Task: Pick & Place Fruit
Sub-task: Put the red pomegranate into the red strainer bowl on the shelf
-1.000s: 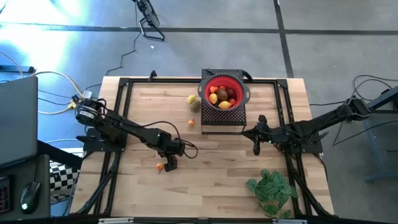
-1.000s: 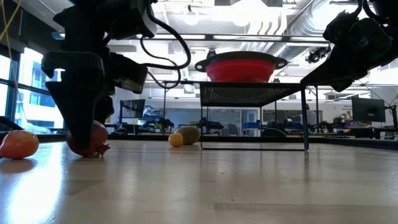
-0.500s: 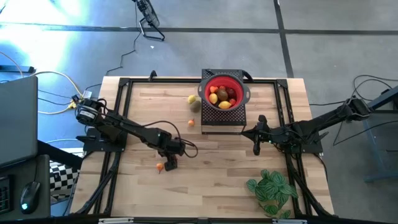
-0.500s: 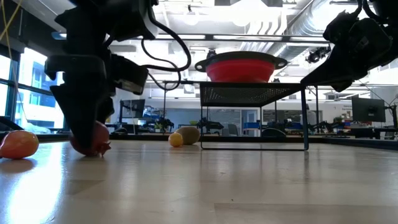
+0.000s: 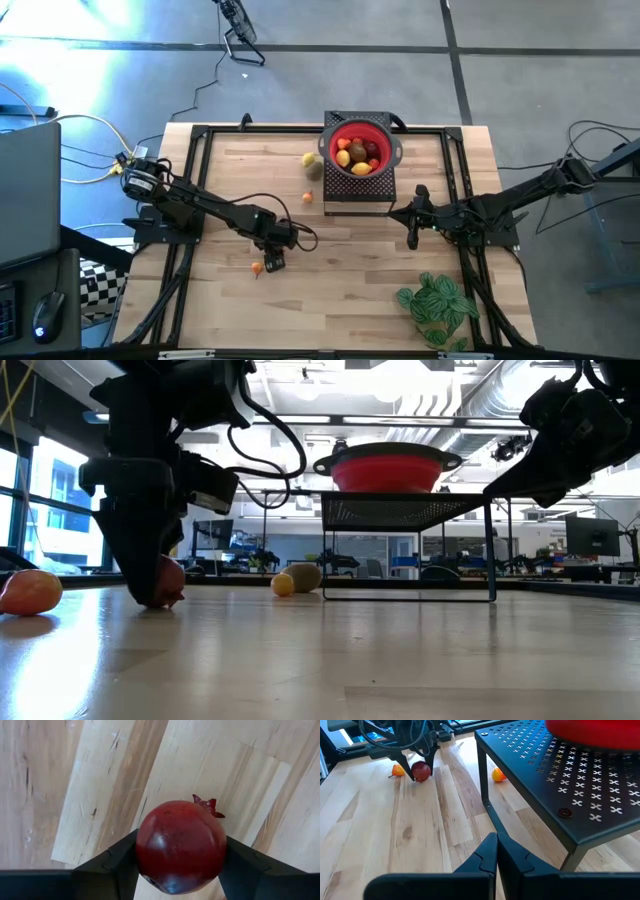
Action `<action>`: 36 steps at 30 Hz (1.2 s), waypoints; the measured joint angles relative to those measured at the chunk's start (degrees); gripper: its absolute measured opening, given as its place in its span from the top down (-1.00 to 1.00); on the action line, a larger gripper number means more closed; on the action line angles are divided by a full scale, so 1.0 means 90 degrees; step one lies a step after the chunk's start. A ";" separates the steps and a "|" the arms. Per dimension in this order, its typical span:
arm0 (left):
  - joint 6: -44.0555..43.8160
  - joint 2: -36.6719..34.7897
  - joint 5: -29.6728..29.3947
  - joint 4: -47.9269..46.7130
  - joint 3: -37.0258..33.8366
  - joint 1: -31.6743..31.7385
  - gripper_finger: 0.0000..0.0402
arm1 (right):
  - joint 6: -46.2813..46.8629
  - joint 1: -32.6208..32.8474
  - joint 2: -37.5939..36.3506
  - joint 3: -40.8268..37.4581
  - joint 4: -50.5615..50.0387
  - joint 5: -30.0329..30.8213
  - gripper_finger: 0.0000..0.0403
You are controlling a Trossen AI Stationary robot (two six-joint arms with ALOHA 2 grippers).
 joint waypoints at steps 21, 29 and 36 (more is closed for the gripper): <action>-0.0272 0.0009 0.0098 0.0138 0.0278 -0.0012 -0.02 | 0.0000 0.0000 0.0000 0.0000 0.0000 0.0000 0.99; 0.0339 -0.0012 -0.0045 0.0068 0.1170 -0.0005 -0.01 | 0.0000 0.0000 0.0002 0.0000 0.0000 0.0000 0.99; 0.1204 -0.0015 -0.0886 0.0022 0.2145 0.0037 -0.01 | -0.0102 -0.0001 0.0000 0.0000 -0.0002 0.0001 0.99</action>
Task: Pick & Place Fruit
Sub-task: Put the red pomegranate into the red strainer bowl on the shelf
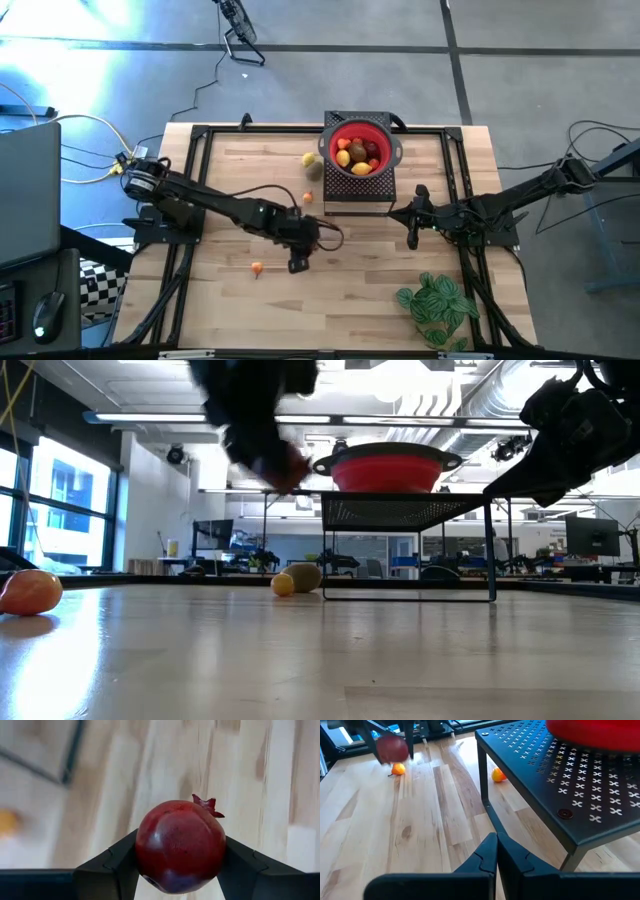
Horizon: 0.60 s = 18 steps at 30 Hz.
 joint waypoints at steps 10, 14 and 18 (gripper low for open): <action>0.1029 -0.0012 -0.1281 0.0027 0.1513 0.0446 -0.01 | -0.0065 0.0001 0.0002 0.0000 0.0000 -0.0001 0.99; 0.1426 -0.0012 -0.1468 0.0152 0.1922 0.0759 -0.01 | -0.0065 0.0000 0.0001 0.0000 0.0000 -0.0001 0.99; 0.1511 -0.0015 -0.1463 0.0750 0.2045 0.1140 -0.01 | -0.0065 0.0001 0.0002 0.0000 0.0000 -0.0001 0.99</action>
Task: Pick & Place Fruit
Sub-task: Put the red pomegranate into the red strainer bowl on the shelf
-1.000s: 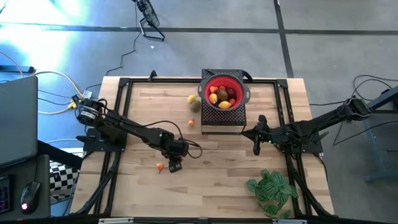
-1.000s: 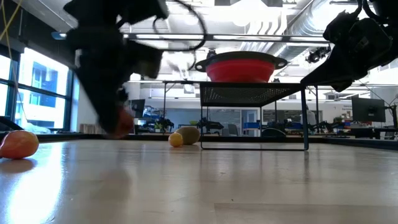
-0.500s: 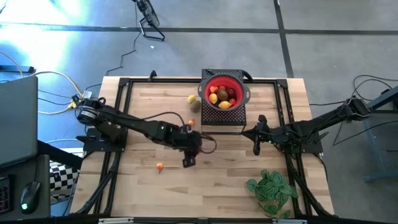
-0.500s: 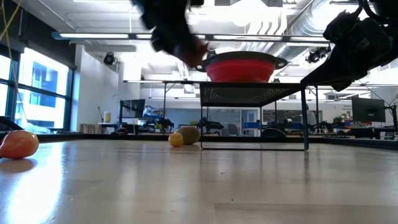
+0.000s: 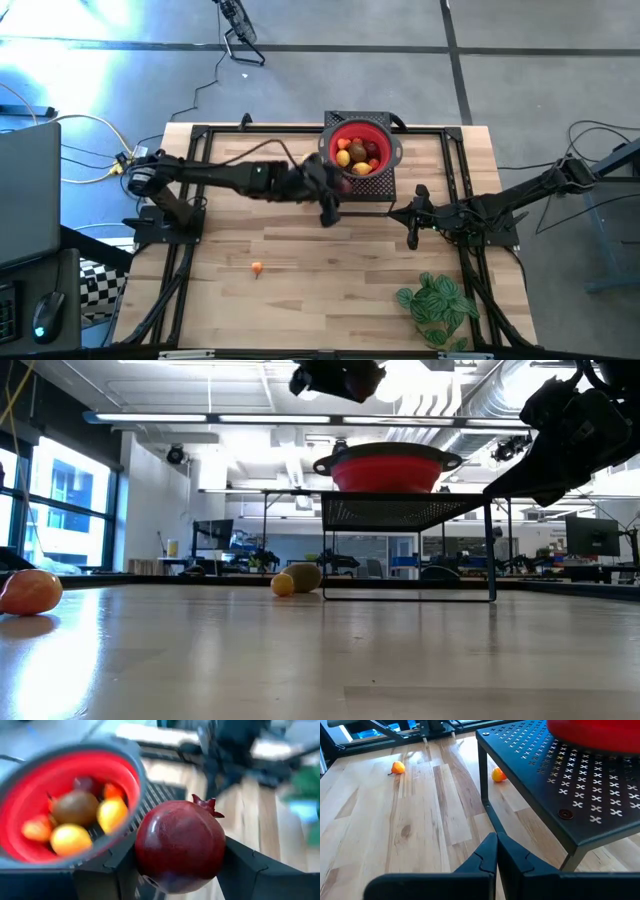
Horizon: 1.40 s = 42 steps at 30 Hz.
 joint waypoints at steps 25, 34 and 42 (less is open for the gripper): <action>0.0211 0.0585 0.1358 0.2446 0.0077 0.1364 -0.01 | -0.0005 -0.0001 -0.0001 0.0000 0.0007 0.0002 0.99; 0.0333 0.1475 0.1338 0.1379 0.1520 0.1564 -0.01 | -0.0005 -0.0001 -0.0002 -0.0005 -0.0001 0.0002 0.99; 0.0326 0.1842 0.0882 0.1433 0.1876 0.1667 -0.01 | -0.0005 -0.0002 -0.0002 -0.0005 -0.0038 0.0002 0.99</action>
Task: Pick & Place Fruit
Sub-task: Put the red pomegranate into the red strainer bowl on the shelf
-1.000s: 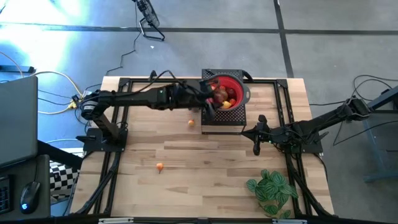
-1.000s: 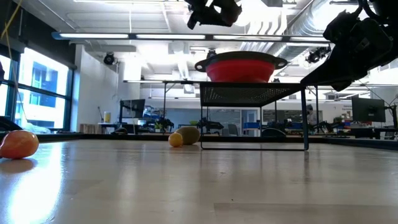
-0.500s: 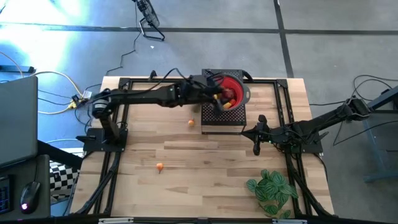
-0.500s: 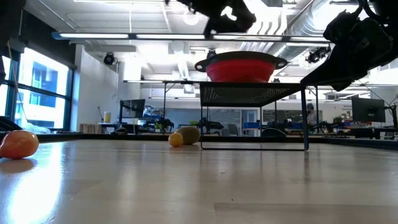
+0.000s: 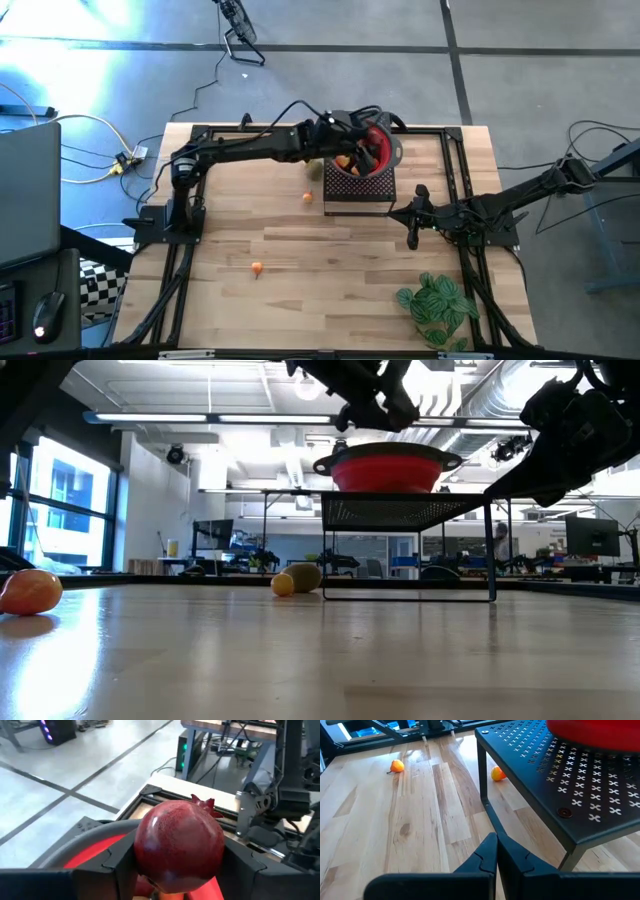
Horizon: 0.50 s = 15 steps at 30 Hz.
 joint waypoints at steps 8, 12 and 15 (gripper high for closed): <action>-0.0130 0.0200 -0.0508 -0.0079 -0.0012 0.0079 -0.01 | -0.0002 0.0000 0.0000 0.0000 -0.0005 0.0000 0.99; -0.0232 0.0291 -0.0577 -0.0014 0.0002 0.0091 -0.01 | -0.0002 0.0002 0.0000 0.0000 -0.0013 0.0000 0.99; -0.0224 0.0417 -0.0575 0.0037 -0.0001 0.0111 -0.01 | -0.0002 0.0000 0.0000 0.0000 -0.0012 0.0002 0.99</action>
